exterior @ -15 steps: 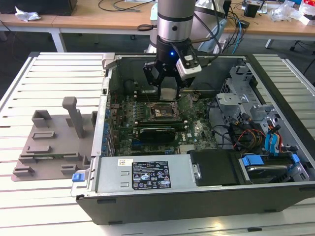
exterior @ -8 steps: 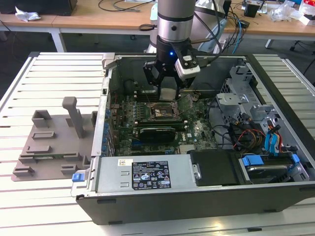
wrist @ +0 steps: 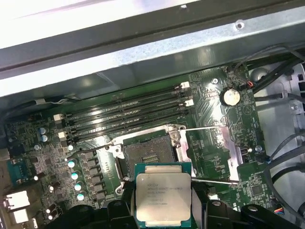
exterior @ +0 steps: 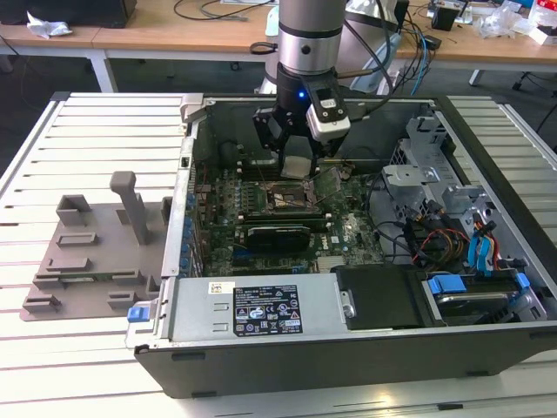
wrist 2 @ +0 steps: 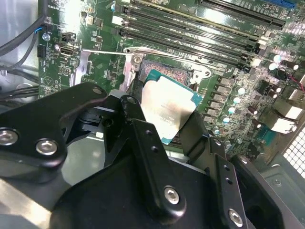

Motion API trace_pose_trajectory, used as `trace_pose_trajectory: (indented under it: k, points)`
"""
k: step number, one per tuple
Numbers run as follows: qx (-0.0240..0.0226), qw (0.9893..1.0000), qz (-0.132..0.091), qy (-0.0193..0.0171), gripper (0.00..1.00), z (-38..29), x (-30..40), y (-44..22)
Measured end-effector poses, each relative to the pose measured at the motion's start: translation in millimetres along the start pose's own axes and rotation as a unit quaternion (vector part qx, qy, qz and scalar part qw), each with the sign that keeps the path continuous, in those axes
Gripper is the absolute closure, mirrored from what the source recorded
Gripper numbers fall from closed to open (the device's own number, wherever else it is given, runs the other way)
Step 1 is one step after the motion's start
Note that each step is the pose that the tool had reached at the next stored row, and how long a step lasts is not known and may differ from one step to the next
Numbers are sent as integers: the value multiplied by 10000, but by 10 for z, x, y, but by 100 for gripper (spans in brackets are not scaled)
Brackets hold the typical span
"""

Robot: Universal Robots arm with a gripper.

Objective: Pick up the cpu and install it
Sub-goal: 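Place the cpu into insertion slot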

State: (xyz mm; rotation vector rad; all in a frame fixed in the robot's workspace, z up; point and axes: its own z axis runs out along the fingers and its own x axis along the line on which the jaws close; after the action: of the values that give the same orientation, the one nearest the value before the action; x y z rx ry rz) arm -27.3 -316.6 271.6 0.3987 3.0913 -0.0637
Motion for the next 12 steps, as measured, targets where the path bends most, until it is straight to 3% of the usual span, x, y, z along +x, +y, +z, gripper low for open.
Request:
trace_pose_trajectory:
  k: [12]
  points:
    - [17, 9990, 436, 15, 45, 2, 0, 0]
